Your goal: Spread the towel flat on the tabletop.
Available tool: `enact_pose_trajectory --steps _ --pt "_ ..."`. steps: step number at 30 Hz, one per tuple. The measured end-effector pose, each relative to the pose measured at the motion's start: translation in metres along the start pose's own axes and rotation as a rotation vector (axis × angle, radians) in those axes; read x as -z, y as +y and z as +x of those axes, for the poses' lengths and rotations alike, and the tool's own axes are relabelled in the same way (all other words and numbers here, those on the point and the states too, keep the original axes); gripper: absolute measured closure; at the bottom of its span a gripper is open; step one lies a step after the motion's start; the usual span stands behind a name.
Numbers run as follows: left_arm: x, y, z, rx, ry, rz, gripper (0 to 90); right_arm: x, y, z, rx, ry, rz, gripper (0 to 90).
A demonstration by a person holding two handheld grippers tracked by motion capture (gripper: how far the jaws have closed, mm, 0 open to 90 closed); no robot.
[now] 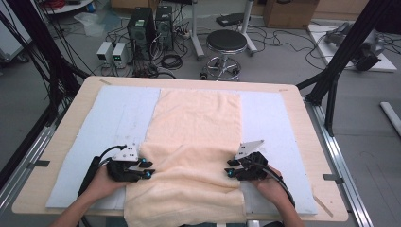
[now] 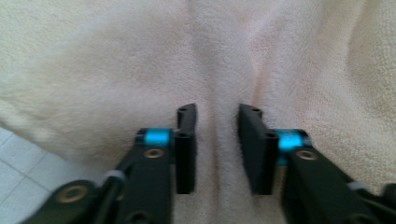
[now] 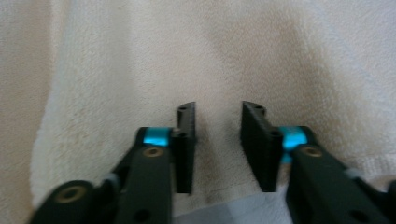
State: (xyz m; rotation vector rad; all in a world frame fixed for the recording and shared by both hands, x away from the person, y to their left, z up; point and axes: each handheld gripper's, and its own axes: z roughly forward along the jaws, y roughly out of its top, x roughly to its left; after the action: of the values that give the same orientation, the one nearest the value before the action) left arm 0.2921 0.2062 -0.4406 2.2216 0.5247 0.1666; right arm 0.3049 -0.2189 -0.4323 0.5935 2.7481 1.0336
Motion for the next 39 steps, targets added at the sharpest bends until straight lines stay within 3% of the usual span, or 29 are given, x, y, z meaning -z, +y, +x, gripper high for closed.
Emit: enact_pose_trajectory --steps 2,7,8,13,14,15,17,20,21,22,24,26,27,28,30,31,32,33,34,35,39 --pt "0.002 0.000 -0.003 -0.015 0.006 0.006 80.3 0.001 0.001 0.003 0.020 0.007 0.003 82.7" --pt "0.010 0.002 -0.014 -0.043 -0.005 -0.005 83.4 0.009 0.002 0.014 0.037 0.012 -0.016 84.7" --pt "0.017 0.001 -0.021 -0.062 -0.018 -0.011 83.4 0.015 0.002 0.021 0.048 0.013 -0.036 84.7" --pt "0.031 -0.002 -0.033 -0.059 -0.076 -0.043 81.1 0.028 -0.001 0.038 0.056 0.093 -0.084 75.1" --pt "0.036 -0.004 -0.035 -0.051 -0.095 -0.053 78.0 0.031 -0.001 0.040 0.061 0.094 -0.092 72.9" --pt "0.038 -0.003 -0.034 -0.049 -0.086 -0.050 72.7 0.033 0.000 0.040 0.058 0.086 -0.093 70.9" --pt "0.038 -0.002 -0.032 -0.047 -0.090 -0.057 69.5 0.036 0.001 0.035 0.048 0.071 -0.102 69.6" --pt "0.037 0.006 -0.020 -0.043 -0.027 -0.090 61.6 0.038 0.005 0.024 0.038 0.029 -0.115 65.6" --pt "0.037 0.006 -0.020 -0.043 -0.027 -0.090 59.4 0.037 0.006 0.020 0.033 0.008 -0.115 64.3" --pt "0.032 0.011 -0.012 -0.035 0.017 -0.092 57.3 0.035 0.007 0.015 0.032 -0.001 -0.117 64.6" --pt "0.024 0.013 -0.006 -0.018 0.009 -0.086 56.7 0.028 0.008 0.007 0.012 0.020 -0.111 63.9" --pt "0.015 0.012 -0.005 -0.011 -0.029 -0.050 57.2 0.021 0.010 0.007 0.011 0.088 -0.094 63.2" --pt "0.015 0.012 -0.005 -0.011 -0.029 -0.050 57.6 0.017 0.010 0.011 0.032 0.115 -0.084 62.7" --pt "0.006 0.011 -0.007 -0.031 -0.062 0.011 59.2 0.013 0.010 0.015 0.057 0.127 -0.073 62.2" --pt "-0.003 0.009 -0.011 -0.035 -0.087 0.069 62.7 0.003 0.008 0.021 0.075 0.133 -0.028 62.0" --pt "-0.003 0.009 -0.011 -0.035 -0.087 0.069 64.3 -0.003 0.006 0.023 0.069 0.130 0.007 62.2" --pt "-0.003 0.010 -0.014 -0.059 -0.070 0.073 67.9 -0.006 0.004 0.023 0.059 0.128 0.001 65.2" --pt "-0.003 0.010 -0.015 -0.053 -0.077 0.071 73.6 -0.005 0.004 0.023 0.051 0.122 -0.007 69.8" --pt "-0.002 0.010 -0.015 -0.055 -0.082 0.074 80.0 -0.004 0.003 0.022 0.052 0.122 -0.007 80.1" --pt "0.001 0.010 -0.016 -0.061 -0.087 0.079 83.9 -0.003 0.003 0.023 0.054 0.136 -0.003 84.7" --pt "0.013 0.006 -0.024 -0.062 -0.125 0.039 85.5 0.006 0.005 0.033 0.089 0.162 -0.006 85.5"
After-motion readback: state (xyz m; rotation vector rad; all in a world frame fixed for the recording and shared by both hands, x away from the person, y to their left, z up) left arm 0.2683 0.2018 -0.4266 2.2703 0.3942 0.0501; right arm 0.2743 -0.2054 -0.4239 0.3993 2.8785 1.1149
